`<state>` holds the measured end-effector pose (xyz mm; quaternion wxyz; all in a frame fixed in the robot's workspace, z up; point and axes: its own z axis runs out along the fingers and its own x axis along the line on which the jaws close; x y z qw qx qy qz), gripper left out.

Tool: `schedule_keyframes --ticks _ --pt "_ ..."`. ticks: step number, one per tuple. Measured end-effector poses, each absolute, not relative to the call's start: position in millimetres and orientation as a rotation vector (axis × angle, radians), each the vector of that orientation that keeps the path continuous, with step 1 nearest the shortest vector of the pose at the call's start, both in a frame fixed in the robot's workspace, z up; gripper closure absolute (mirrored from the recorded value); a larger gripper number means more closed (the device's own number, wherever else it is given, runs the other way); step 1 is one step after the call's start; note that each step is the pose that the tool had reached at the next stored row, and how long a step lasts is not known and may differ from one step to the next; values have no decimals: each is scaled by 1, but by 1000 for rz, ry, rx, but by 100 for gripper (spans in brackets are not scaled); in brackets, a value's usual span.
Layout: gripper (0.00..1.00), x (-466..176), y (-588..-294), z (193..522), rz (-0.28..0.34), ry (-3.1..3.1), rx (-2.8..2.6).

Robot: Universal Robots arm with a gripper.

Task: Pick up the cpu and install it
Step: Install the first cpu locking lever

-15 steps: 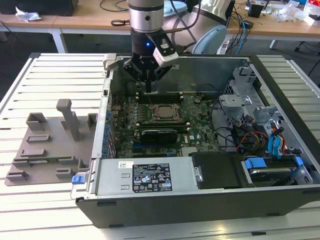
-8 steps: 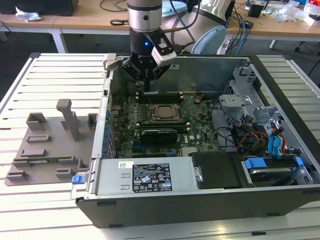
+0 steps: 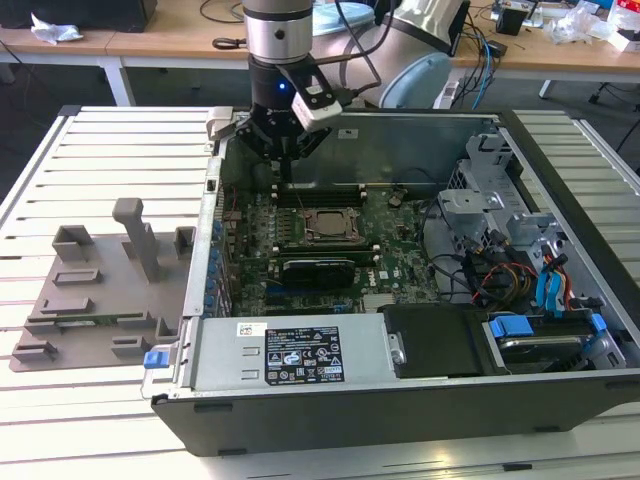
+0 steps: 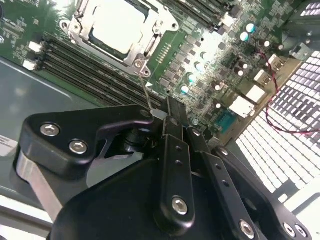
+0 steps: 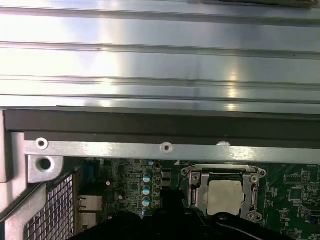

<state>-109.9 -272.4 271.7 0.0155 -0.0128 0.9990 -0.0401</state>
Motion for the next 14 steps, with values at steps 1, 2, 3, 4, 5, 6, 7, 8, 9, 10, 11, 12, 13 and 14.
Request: schedule_keyframes --ticks 1,2,3,4,5,6,7,8,9,10,11,12,13,14 --pt "89 -112 -272 272 -124 3108 -40" --pt "89 -112 -272 271 -124 3108 -40" --pt "89 -112 -272 271 -124 3108 -40" --pt "89 -112 -272 269 -124 3108 -40" --pt "89 -112 -272 267 -124 3108 -40" --pt "89 -112 -271 264 -124 3108 -40" --pt "89 -112 -269 262 -124 3108 -41" --pt "89 -112 -266 261 -124 3108 -41" --pt "89 -110 -265 260 -123 3108 -42" --pt "89 -109 -265 260 -122 3108 -41" --pt "89 -107 -265 260 -122 3108 -41" --pt "89 -103 -265 260 -122 3108 -42" --pt "89 -101 -265 260 -122 3108 -41" --pt "89 -97 -265 260 -122 3108 -41"
